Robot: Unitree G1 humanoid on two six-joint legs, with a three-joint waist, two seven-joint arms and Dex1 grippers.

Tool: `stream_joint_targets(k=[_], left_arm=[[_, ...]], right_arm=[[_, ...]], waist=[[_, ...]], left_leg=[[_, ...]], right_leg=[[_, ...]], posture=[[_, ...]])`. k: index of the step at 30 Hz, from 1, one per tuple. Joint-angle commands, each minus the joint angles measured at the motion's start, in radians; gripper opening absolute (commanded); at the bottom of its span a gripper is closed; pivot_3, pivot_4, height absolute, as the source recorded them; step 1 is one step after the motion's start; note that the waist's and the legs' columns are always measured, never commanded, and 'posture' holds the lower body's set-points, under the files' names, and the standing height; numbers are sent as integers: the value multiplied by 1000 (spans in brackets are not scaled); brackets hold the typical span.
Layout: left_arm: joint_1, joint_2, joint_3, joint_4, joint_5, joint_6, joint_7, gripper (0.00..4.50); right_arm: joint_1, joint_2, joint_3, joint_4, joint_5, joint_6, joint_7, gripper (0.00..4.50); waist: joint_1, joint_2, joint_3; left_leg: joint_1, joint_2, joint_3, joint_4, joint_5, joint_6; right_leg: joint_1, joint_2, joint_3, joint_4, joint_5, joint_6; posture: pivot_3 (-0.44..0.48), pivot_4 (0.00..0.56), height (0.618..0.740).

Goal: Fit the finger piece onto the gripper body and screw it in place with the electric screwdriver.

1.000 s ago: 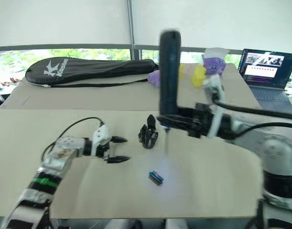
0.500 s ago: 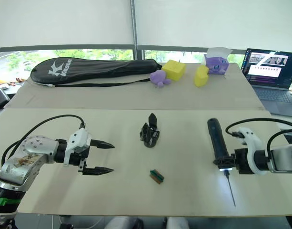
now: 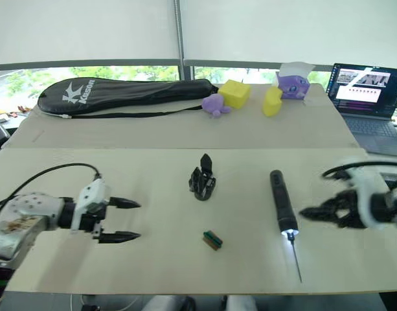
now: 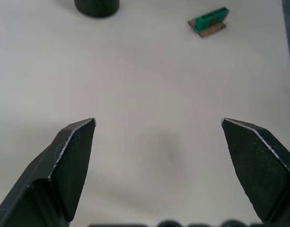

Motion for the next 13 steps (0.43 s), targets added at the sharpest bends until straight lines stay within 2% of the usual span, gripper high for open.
stream_joint_targets(k=[1,3,6,9,13], left_arm=[[76,75,116,25,-31,5,-57,4500],[104,92,188,81,-42,12,-51,4500],[99,72,255,157,-40,-4,-2,4500],[95,34,275,186,-36,-25,43,4500],[96,-14,254,149,-33,-58,69,4500]], right_arm=[[176,25,-159,95,-161,-337,317,4483],[267,53,-166,227,-275,-590,437,4483],[235,101,-133,411,-346,-806,472,4483],[134,150,-112,531,-359,-899,467,4483],[66,174,-78,601,-383,-943,476,4483]], waist=[[1,-1,0],[10,-3,0],[14,-2,1],[4,-2,1],[-9,-2,1]], left_leg=[[1,0,0,0,0,0],[0,0,-1,0,0,0],[0,-3,1,2,-1,1],[2,-3,4,3,-1,1],[7,-2,5,-1,0,-7]], right_leg=[[1,0,0,0,-1,1],[2,-1,-1,-1,-1,1],[3,-3,1,-1,-1,2],[3,-3,5,0,-1,2],[4,-3,6,2,0,0]], posture=[[0,150,740],[0,150,740],[0,150,740],[0,150,740],[0,150,740]])
